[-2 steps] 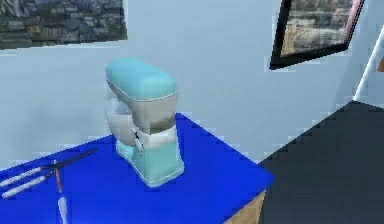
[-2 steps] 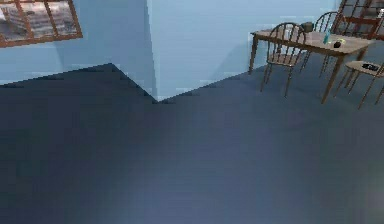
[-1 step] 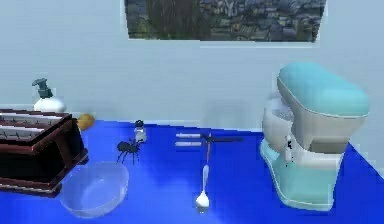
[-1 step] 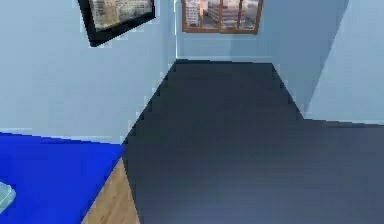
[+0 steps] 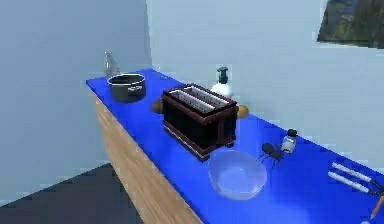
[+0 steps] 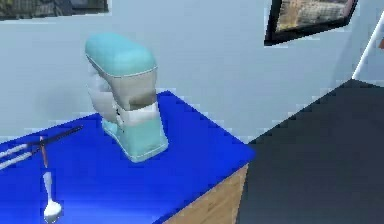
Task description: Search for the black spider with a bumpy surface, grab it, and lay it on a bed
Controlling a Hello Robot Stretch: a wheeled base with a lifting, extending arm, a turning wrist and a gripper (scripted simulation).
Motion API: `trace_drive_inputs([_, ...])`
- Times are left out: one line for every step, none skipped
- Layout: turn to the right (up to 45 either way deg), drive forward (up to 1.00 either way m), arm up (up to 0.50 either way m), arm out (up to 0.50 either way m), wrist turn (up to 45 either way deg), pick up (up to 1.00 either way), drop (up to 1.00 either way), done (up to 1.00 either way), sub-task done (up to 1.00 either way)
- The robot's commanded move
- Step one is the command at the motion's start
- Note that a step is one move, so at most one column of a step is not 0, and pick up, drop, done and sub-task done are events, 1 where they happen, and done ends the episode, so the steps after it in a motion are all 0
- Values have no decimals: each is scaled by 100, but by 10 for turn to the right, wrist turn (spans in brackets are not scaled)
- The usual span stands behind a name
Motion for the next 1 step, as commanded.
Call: trace_drive_inputs([-450, 0, 0, 0, 0, 0, 0, 0, 0])
